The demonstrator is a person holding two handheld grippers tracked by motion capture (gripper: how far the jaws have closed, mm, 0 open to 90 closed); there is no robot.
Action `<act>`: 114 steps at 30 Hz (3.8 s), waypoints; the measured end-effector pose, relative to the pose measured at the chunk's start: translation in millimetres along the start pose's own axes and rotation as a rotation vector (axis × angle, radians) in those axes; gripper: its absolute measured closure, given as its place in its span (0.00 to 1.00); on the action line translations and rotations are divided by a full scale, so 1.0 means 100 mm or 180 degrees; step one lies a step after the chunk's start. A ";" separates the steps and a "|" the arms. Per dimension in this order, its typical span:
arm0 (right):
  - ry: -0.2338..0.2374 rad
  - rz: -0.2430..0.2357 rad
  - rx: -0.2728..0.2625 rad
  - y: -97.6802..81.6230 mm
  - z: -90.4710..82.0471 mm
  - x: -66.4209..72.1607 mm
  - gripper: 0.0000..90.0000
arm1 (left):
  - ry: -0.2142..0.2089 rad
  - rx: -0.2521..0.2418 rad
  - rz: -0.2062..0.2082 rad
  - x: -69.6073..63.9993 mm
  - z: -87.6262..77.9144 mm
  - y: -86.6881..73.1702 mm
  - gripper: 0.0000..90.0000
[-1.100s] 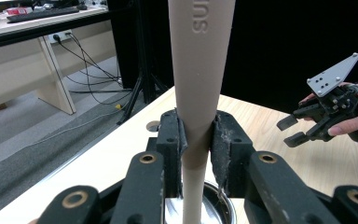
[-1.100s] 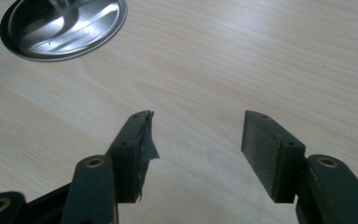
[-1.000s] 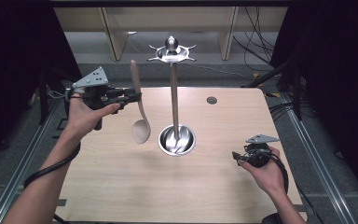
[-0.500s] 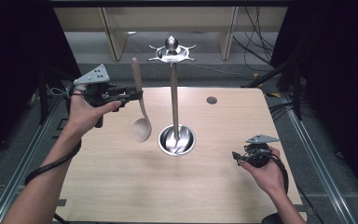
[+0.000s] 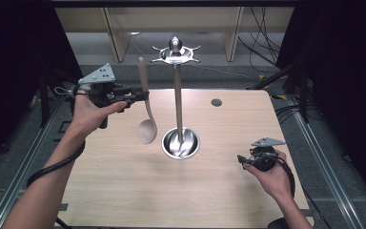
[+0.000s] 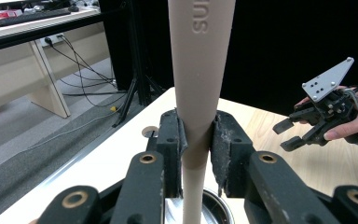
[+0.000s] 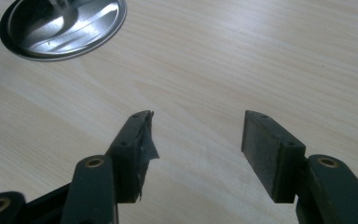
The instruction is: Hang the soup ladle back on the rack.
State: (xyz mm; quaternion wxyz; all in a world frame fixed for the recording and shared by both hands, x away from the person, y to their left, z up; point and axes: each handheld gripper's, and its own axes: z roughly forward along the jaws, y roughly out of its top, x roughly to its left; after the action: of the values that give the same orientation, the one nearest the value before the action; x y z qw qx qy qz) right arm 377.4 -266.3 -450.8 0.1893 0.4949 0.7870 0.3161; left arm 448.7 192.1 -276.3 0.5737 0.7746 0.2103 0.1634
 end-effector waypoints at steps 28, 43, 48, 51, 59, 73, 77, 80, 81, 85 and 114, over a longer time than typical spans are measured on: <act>-0.0016 -0.0077 -0.0015 0.00 0.02 -0.01 0.48 | -0.0058 0.0053 0.0038 0.00 0.04 0.05 0.82; -0.0011 -0.0020 -0.0021 0.00 0.01 0.00 0.48 | -0.0078 0.0093 0.0037 0.02 0.07 0.09 0.82; -0.0011 -0.0021 -0.0018 0.00 0.01 0.00 0.48 | -0.0090 0.0107 0.0040 0.03 0.08 0.10 0.82; -0.0010 -0.0024 -0.0018 0.00 0.02 0.00 0.48 | -0.0098 0.0121 0.0047 0.03 0.09 0.11 0.82; -0.0026 -0.0085 -0.0035 0.00 0.02 -0.02 0.48 | -0.0120 0.0141 0.0034 0.03 0.12 0.11 0.82; -0.0013 -0.0113 -0.0070 0.00 0.02 -0.03 0.48 | -0.0179 0.0185 0.0037 0.04 0.16 0.11 0.82; -0.0027 -0.0054 -0.0033 0.00 0.01 -0.02 0.48 | -0.0182 0.0188 0.0042 0.05 0.18 0.11 0.82; -0.0029 -0.0051 -0.0031 0.00 0.01 -0.02 0.48 | -0.0187 0.0200 0.0044 0.05 0.18 0.12 0.82; -0.0028 -0.0049 -0.0029 0.00 0.01 -0.02 0.48 | -0.0189 0.0202 0.0047 0.05 0.19 0.12 0.82; -0.0036 -0.0050 -0.0026 0.00 0.01 -0.02 0.48 | -0.0200 0.0211 0.0052 0.06 0.19 0.12 0.82; -0.0024 -0.0011 0.0014 0.00 0.00 -0.01 0.48 | -0.0227 0.0288 0.0041 0.05 0.29 0.14 0.81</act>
State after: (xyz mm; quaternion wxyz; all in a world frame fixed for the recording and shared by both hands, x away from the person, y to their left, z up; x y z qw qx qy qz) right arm 377.9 -266.7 -451.1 0.1918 0.4951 0.7878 0.3121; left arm 469.6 167.2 -271.1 0.5441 0.8064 0.1919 0.1296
